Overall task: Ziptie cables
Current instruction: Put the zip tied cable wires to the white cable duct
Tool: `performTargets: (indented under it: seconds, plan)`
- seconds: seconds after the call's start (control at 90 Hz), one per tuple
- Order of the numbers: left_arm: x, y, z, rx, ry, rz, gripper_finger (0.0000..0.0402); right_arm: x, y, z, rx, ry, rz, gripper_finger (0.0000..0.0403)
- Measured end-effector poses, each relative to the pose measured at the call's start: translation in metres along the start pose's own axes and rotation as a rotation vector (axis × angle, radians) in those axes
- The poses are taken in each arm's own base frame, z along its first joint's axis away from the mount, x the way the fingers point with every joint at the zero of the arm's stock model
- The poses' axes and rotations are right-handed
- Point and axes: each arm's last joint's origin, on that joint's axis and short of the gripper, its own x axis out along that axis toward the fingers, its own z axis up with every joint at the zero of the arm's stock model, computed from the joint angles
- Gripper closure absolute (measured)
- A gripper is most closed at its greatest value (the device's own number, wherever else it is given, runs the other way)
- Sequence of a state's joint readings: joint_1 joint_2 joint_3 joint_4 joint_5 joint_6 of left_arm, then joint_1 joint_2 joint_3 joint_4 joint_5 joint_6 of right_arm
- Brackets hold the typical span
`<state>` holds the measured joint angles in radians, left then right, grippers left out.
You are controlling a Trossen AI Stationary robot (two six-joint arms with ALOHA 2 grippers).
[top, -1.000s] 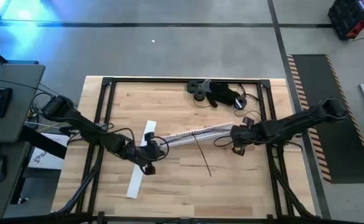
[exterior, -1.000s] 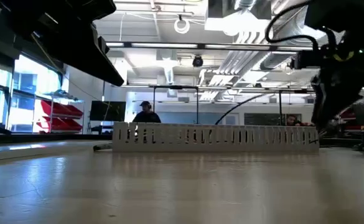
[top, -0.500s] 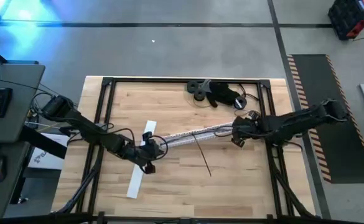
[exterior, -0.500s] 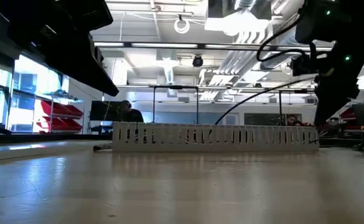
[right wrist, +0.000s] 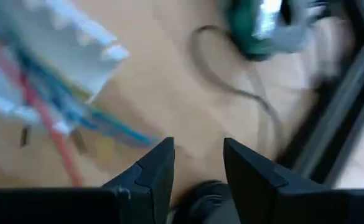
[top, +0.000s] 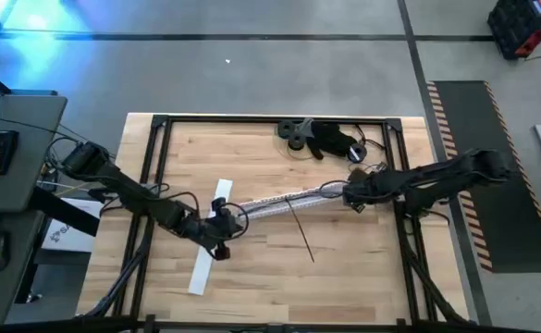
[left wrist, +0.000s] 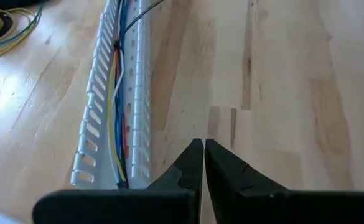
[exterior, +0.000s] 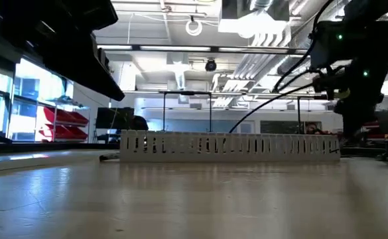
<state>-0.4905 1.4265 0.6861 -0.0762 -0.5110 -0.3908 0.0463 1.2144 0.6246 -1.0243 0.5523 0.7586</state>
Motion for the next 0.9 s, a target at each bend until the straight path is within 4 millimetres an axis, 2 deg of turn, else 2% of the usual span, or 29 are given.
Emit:
performTargets:
  seconds: [0.144, 0.289, 0.389, 0.633, 0.9]
  plan:
    - [0.0, 0.0, 0.0, 0.0, -0.003, 0.005, 0.0401, -0.025, -0.004, 0.006, -0.011, 0.026, 0.093, 0.0281]
    - [0.0, -0.001, 0.001, -0.006, -0.015, 0.007, 0.0401, -0.038, 0.0, 0.007, -0.048, 0.157, 0.315, 0.0281]
    - [0.0, -0.001, 0.002, -0.012, -0.027, 0.012, 0.0401, -0.03, 0.005, 0.004, -0.067, 0.211, 0.377, 0.0281]
    - [0.0, -0.001, 0.002, -0.011, -0.027, 0.012, 0.0401, 0.004, 0.002, -0.003, 0.015, 0.229, 0.213, 0.0281]
    - [0.0, -0.001, 0.002, -0.002, -0.026, 0.013, 0.0401, 0.004, 0.005, 0.011, 0.068, 0.059, 0.19, 0.0281]
